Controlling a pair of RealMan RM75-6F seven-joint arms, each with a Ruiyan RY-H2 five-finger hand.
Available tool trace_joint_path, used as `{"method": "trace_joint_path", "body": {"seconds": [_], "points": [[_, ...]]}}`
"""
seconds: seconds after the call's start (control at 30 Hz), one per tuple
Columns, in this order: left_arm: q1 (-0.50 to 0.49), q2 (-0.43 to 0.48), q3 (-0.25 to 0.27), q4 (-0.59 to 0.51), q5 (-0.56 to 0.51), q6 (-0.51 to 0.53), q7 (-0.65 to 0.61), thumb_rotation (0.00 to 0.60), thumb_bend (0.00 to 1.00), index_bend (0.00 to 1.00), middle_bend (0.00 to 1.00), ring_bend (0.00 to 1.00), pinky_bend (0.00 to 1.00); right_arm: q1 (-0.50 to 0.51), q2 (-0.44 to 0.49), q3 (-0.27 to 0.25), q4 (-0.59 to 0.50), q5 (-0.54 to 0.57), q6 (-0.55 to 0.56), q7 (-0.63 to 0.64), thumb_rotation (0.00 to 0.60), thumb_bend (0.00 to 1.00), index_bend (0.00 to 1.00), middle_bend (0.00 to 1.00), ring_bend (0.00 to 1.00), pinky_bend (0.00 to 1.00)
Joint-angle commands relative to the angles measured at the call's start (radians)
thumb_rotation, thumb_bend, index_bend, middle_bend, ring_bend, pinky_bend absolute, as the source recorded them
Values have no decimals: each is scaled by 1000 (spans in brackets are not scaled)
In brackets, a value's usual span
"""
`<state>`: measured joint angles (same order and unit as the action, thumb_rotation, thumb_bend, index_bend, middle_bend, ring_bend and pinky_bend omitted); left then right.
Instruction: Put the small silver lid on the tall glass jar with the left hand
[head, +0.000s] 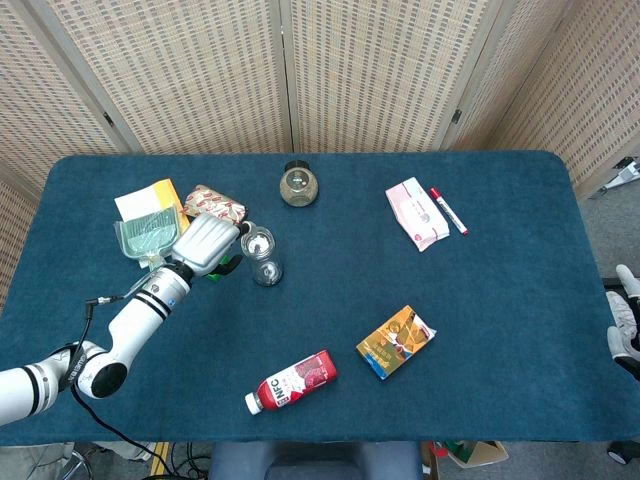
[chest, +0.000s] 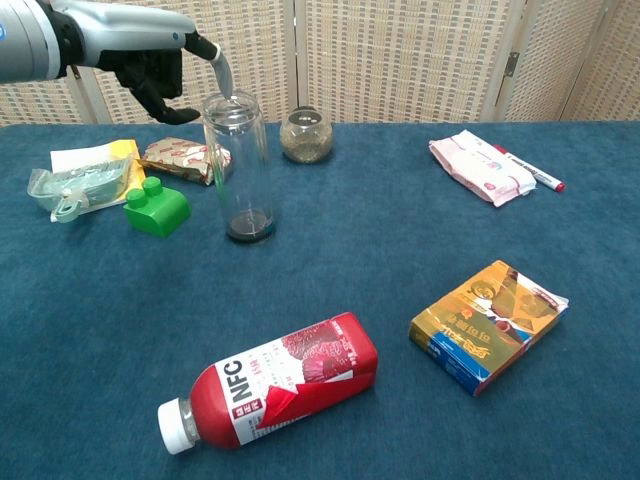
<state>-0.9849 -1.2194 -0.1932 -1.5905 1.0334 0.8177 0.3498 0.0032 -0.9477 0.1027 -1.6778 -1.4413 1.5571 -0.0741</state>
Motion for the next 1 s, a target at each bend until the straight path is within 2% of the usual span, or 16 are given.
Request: {"method": "trace_joint_path", "body": {"seconds": [0.03,1.0], "points": [[-1,0,2,-1,-3,-1,3,600,428,296,1000,965,1000,-1,0,0,1,0,1,1,600,428,49,200,137,290],[-13,-16,23,20,-30,-14,20,600,428,296,1000,965,1000,-6,0,-1,-2,-1,7,2,600,428,49,200,137,290]]}}
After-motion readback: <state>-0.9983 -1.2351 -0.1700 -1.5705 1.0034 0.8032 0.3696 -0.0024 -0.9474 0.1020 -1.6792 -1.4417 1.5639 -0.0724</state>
